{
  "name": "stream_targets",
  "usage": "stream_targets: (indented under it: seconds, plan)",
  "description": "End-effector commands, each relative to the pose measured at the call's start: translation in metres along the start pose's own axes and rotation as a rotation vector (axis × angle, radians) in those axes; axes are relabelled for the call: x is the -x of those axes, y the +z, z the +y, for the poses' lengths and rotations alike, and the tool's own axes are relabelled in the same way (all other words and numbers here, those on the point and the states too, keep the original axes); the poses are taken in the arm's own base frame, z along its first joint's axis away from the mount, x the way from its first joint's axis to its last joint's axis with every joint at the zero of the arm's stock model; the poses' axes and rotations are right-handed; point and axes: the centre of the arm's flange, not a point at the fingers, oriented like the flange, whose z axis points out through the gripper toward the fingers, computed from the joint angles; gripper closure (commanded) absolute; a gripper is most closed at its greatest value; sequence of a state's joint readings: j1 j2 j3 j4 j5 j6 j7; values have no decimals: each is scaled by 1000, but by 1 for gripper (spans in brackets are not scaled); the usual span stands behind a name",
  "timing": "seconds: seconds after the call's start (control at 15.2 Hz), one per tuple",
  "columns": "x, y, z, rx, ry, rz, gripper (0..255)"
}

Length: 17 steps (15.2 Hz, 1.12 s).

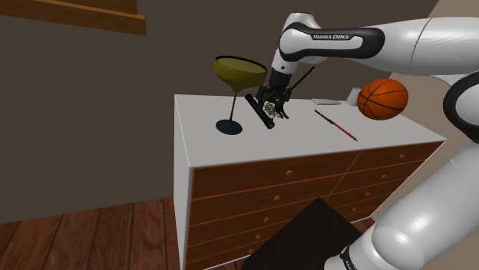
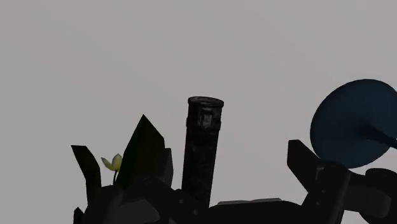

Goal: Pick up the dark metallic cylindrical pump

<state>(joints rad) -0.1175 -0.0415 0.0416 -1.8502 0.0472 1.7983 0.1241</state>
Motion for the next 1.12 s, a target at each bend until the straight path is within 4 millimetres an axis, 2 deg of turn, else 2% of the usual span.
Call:
stream_targets:
  seconds: [0.0, 0.46, 0.53, 0.99, 1.06]
  plan:
    - [-24, 4, 8, 0, 36, 5, 0]
    - [-108, 16, 35, -3, 152, 28, 0]
    - [-112, 17, 36, -3, 158, 29, 0]
    - [-113, 57, 38, -3, 158, 29, 0]
    - [-113, 57, 38, -3, 158, 29, 0]
